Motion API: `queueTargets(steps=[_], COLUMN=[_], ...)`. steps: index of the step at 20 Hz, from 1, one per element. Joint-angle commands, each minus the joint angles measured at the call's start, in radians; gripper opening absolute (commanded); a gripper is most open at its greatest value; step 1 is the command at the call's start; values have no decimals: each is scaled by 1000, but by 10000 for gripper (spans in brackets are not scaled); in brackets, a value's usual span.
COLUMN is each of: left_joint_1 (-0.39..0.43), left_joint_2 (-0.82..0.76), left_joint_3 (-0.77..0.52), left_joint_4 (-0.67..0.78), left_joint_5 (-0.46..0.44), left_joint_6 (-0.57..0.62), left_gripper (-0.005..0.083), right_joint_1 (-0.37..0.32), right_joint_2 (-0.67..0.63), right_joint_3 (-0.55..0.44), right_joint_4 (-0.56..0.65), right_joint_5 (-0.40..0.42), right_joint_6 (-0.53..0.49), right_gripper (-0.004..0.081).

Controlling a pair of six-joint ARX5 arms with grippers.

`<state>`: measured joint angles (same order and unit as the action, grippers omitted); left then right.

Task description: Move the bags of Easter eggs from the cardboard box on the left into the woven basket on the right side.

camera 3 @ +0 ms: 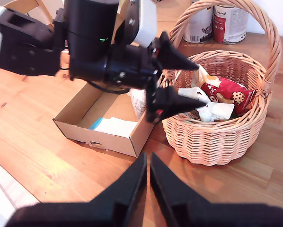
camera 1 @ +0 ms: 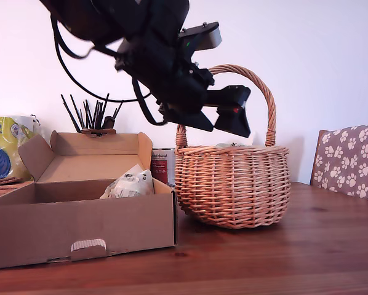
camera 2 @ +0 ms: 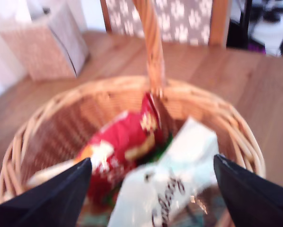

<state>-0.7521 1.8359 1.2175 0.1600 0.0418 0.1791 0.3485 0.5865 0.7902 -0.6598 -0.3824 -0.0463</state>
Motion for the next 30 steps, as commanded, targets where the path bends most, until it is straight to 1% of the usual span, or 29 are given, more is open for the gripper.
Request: queueTargets(steps=[1, 2, 4, 6, 8, 10, 12, 15, 18, 20, 22, 23, 24, 25, 27, 28, 29, 30], left_joint_1=[-4, -4, -1, 6, 23, 51, 93, 165, 255, 297, 309, 312, 312, 312, 312, 312, 312, 312], left_joint_2=[-68, -93, -148, -199, -240, -272, -323, -402, -454, -462, -461, -461, -457, -455, -434, -417, -393, -363], left_joint_3=[4, 4, 4, 4, 3, -11, -70, -177, -292, -332, -341, -341, -341, -341, -341, -341, -341, -341], left_joint_4=[-33, -60, -122, -187, -270, -303, -265, -225, -144, -126, -153, -163, -163, -161, -160, -159, -150, -129], left_joint_5=[-6, -10, -9, -9, 3, 37, 102, 142, 246, 276, 291, 290, 285, 282, 239, 237, 234, 227], left_joint_6=[1, 1, 6, 5, 5, 3, 2, -2, 22, 32, 82, 100, 109, 98, 98, 109, 109, 109], left_gripper=[555, 397, 14, -19, -22, -22, -22, -22, -22, -22, -21, -9, 61, 249, 712, 801, 775, 776], right_joint_1=[3, 3, 3, 3, 3, 3, 3, 3, 3, 3, 3, 3, 3, 3, 3, 3, 3, 3], right_joint_2=[-3, -3, -2, 2, 10, 13, 22, 38, 57, 66, 71, 72, 72, 72, 72, 72, 72, 72], right_joint_3=[-14, -14, -14, -14, -14, -14, -14, -14, -14, -14, -14, -14, -14, -14, -14, -14, -14, -14], right_joint_4=[3, 3, 5, 7, 8, 11, 18, 19, 20, 20, 23, 25, 27, 28, 27, 27, 27, 27], right_joint_5=[-1, -1, -1, -1, -1, 0, 0, 0, 0, 0, 0, 0, 0, 0, -1, -1, -1, -1], right_joint_6=[5, 5, 4, 0, 0, 0, 0, -1, -7, -7, -7, -7, -7, -7, -6, -6, -6, -6], right_gripper=[-12, -12, -12, -12, -12, -12, -12, -12, -12, -12, -12, -12, -12, -12, -12, -12, -12, -12])
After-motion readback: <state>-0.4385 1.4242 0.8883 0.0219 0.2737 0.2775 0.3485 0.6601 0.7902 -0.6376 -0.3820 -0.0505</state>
